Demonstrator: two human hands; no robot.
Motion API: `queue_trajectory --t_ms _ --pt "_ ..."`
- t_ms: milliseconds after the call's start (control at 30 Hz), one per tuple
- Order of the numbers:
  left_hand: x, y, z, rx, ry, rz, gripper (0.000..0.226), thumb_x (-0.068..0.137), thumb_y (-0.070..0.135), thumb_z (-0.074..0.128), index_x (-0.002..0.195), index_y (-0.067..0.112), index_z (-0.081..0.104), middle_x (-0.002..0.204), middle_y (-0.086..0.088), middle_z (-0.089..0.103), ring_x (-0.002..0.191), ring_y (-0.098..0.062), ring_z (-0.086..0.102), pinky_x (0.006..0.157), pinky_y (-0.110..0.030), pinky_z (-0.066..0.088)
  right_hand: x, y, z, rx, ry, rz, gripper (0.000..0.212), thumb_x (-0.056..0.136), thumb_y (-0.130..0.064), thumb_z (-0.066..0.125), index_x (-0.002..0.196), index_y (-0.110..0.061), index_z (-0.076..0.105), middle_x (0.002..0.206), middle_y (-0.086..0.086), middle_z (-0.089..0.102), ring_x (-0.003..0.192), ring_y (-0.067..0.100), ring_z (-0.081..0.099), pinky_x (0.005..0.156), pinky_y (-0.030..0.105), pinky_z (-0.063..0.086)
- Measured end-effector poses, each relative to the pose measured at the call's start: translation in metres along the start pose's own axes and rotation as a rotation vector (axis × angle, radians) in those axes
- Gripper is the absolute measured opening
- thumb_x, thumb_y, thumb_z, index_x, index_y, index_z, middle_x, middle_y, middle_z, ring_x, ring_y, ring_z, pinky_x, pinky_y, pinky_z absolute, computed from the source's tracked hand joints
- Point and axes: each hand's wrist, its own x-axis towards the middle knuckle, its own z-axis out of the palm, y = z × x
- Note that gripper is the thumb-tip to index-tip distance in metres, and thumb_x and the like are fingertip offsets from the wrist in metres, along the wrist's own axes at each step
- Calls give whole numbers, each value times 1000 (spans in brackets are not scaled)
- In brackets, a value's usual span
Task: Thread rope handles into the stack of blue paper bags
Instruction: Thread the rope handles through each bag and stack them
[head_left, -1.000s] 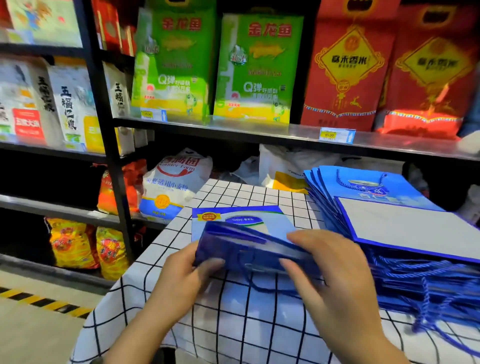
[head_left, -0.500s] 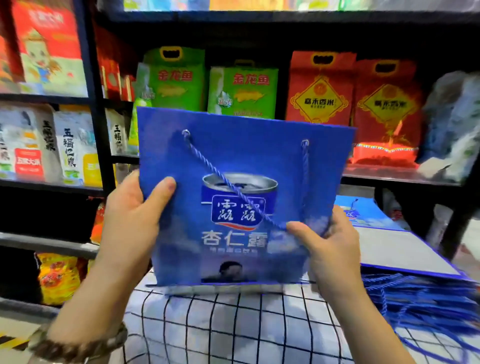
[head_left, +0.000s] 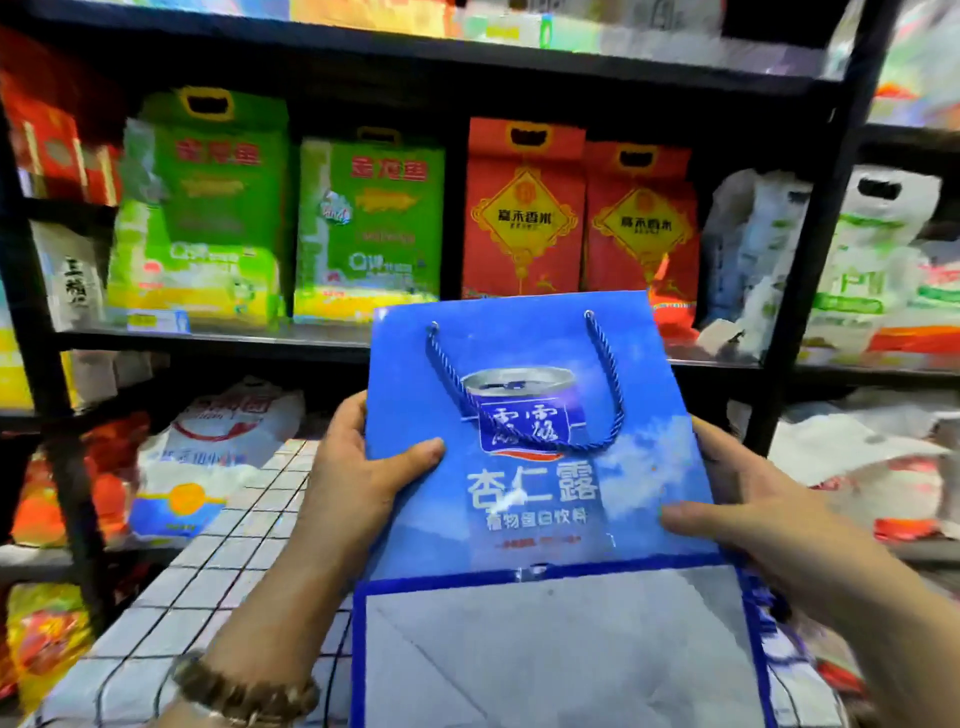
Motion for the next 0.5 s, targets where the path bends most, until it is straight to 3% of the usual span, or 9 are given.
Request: queue_trajectory --t_ms 67,133,233,300,400,500 --pt "22 -12 18 -12 16 -47 40 73 -4 69 107 13 56 102 -10 68 81 -24 67 70 -38 55 14 13 -18 -170 163 -27 67 67 14 69 108 -38 55 92 -9 74 83 11 70 66 25 57" --pt "47 -23 40 -54 7 -92 32 76 -2 67 103 10 57 99 -12 68 74 -22 66 68 -35 56 35 19 -36 -288 335 -80 56 69 14 66 100 -32 59 81 -13 73 71 6 68 62 20 55" --pt "83 -37 74 -172 -79 -175 27 79 -6 61 102 7 57 99 -16 66 69 -19 64 60 -28 55 75 23 -67 -249 418 -101 44 72 16 62 92 -23 63 73 -11 72 60 2 65 56 15 53" --pt "101 -53 93 -198 -165 -207 35 76 -14 60 103 8 54 108 -19 63 75 -22 62 60 -26 54 104 36 -91 -281 454 -55 36 74 16 61 98 -11 65 79 -2 71 56 1 63 54 15 52" --pt "120 -93 113 69 -237 -155 69 73 -16 65 131 9 38 123 -10 51 97 -20 56 69 -14 49 141 71 -122 -428 468 69 28 75 13 62 101 3 64 76 4 69 51 1 60 51 16 50" --pt "129 -131 120 499 -273 -177 86 75 7 74 144 10 23 141 -4 39 127 -18 40 93 -16 33 162 105 -135 -541 469 191 18 77 12 62 94 7 64 78 10 69 59 9 59 49 13 46"
